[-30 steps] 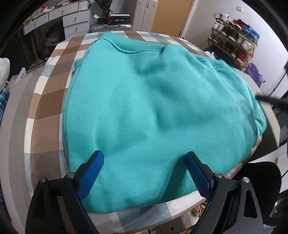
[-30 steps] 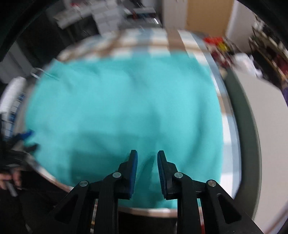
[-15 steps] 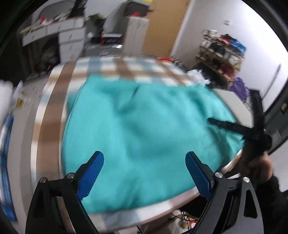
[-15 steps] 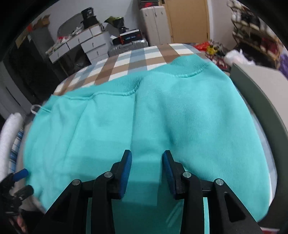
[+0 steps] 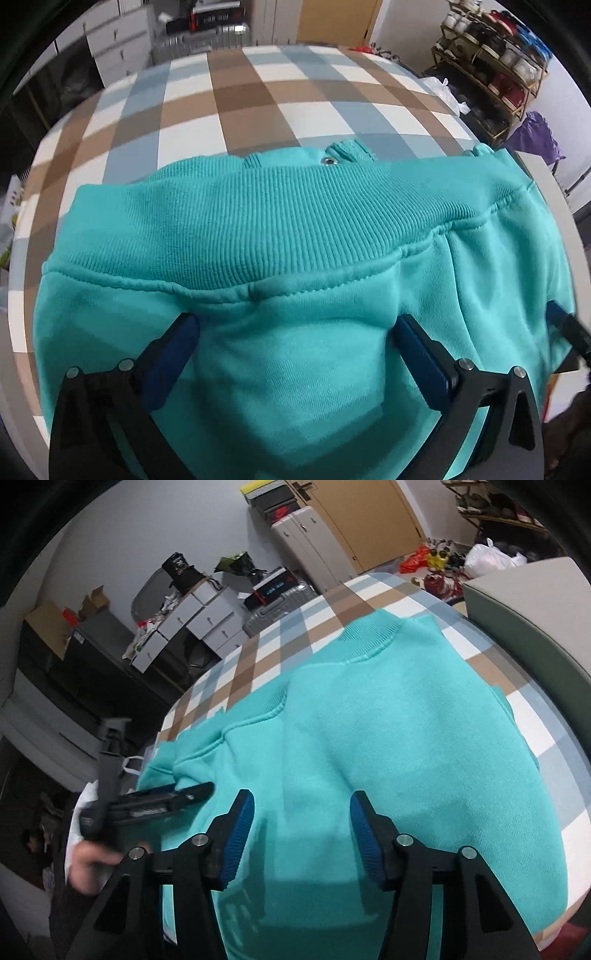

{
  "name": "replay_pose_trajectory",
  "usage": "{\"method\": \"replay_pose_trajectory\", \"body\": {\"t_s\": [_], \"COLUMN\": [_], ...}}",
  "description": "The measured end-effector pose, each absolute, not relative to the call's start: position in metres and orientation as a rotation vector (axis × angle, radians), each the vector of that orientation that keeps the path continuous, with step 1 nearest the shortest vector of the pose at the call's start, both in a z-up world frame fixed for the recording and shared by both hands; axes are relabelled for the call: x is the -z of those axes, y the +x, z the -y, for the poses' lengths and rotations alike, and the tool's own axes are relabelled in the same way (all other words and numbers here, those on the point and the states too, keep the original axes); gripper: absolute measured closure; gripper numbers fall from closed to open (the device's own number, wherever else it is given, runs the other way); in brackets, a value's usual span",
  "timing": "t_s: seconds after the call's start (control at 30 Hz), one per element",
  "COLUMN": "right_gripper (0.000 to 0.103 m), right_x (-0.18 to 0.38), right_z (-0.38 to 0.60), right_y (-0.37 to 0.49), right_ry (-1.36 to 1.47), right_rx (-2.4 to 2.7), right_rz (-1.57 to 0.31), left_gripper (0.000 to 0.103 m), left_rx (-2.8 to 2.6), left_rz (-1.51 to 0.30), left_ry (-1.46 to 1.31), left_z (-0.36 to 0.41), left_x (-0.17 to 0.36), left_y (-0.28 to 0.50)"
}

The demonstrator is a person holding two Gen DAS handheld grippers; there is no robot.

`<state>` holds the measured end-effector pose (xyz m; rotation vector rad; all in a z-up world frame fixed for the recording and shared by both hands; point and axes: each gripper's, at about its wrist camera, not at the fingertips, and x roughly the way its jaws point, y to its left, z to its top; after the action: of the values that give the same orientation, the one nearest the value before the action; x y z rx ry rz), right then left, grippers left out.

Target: Fold large clothes

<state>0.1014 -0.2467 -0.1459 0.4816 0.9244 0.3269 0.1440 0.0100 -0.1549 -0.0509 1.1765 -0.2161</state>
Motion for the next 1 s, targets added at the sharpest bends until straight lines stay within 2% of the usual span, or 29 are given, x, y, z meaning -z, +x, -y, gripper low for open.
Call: {"method": "replay_pose_trajectory", "body": {"t_s": [0.17, 0.3, 0.43, 0.53, 0.8, 0.87, 0.9, 0.93, 0.97, 1.0], "right_gripper": [0.049, 0.049, 0.049, 0.049, 0.047, 0.038, 0.025, 0.017, 0.012, 0.012], "right_x": [0.147, 0.145, 0.144, 0.143, 0.133, 0.129, 0.127, 0.128, 0.131, 0.138], "right_z": [0.246, 0.254, 0.265, 0.270, 0.297, 0.311, 0.322, 0.330, 0.339, 0.345], "right_y": [0.103, 0.099, 0.095, 0.092, 0.046, 0.022, 0.008, -0.004, -0.014, -0.020], "right_ry": [0.465, 0.501, 0.537, 0.546, 0.733, 0.794, 0.834, 0.869, 0.909, 0.944], "right_rx": [-0.346, -0.344, -0.309, -0.276, -0.280, -0.287, -0.269, -0.245, -0.210, -0.190], "right_rz": [-0.933, -0.913, -0.894, -0.884, -0.880, -0.869, -0.853, -0.839, -0.835, -0.849], "left_gripper": [0.002, 0.002, 0.001, 0.001, 0.001, 0.001, 0.001, 0.001, 0.001, 0.001], "left_rx": [0.190, 0.339, 0.344, 0.316, 0.316, 0.357, 0.375, 0.387, 0.388, 0.378], "left_rz": [-1.121, -1.051, -1.140, -1.114, -1.088, -1.033, -1.026, -1.030, -1.048, -1.057], "left_ry": [-0.029, -0.053, 0.122, 0.122, 0.022, 0.029, 0.057, 0.098, 0.152, 0.194], "left_z": [-0.007, 0.012, 0.046, 0.045, 0.033, 0.039, 0.046, 0.055, 0.067, 0.074], "left_x": [0.133, 0.101, 0.133, 0.146, 0.124, 0.115, 0.115, 0.119, 0.126, 0.134], "left_y": [0.120, 0.072, 0.055, 0.056, 0.046, 0.038, 0.038, 0.038, 0.037, 0.039]}}
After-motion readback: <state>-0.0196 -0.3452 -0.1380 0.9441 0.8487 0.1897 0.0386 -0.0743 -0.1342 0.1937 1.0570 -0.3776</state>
